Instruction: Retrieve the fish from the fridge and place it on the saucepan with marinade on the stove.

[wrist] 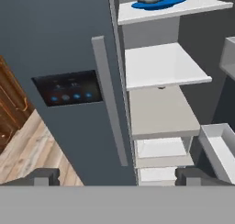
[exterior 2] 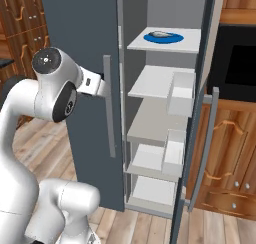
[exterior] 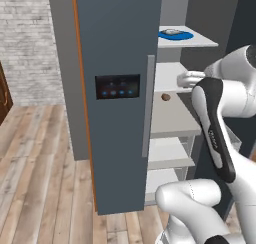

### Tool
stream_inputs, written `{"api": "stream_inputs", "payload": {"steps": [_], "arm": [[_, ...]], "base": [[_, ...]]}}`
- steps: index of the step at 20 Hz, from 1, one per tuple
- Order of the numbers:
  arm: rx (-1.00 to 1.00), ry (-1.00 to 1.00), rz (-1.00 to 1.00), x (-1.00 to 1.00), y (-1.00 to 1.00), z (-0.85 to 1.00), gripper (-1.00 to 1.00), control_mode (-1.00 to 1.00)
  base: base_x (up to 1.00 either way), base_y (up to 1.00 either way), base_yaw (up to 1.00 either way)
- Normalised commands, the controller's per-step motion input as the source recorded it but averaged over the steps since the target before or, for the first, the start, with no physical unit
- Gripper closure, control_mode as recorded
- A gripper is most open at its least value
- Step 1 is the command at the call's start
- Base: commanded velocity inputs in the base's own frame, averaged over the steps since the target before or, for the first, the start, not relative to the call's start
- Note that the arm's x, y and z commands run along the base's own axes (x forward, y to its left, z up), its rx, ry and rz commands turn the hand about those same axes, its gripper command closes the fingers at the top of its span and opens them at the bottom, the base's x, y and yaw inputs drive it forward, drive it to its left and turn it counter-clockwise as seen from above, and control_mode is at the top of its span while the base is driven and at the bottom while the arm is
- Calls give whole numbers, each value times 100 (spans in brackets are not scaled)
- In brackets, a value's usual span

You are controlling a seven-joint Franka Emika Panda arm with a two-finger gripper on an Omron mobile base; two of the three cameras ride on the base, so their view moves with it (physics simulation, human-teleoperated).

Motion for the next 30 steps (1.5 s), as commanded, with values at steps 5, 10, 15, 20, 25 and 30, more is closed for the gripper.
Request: {"api": "stream_inputs", "payload": {"steps": [5, 10, 15, 20, 25, 30], "arm": [[-8, -12, 9, -13, 21, 0, -100, -100], [0, 0, 0, 0, 3, 0, -100, -100], [0, 0, 0, 0, 0, 0, -100, 100], [0, 0, 0, 0, 0, 0, -100, 100], [0, 0, 0, 0, 0, 0, -100, 100], [0, 0, 0, 0, 0, 0, -100, 100]], "base": [[0, 0, 0], [0, 0, 0], [0, 0, 0], [0, -3, 0], [1, -21, -4], [25, -29, -4]]}}
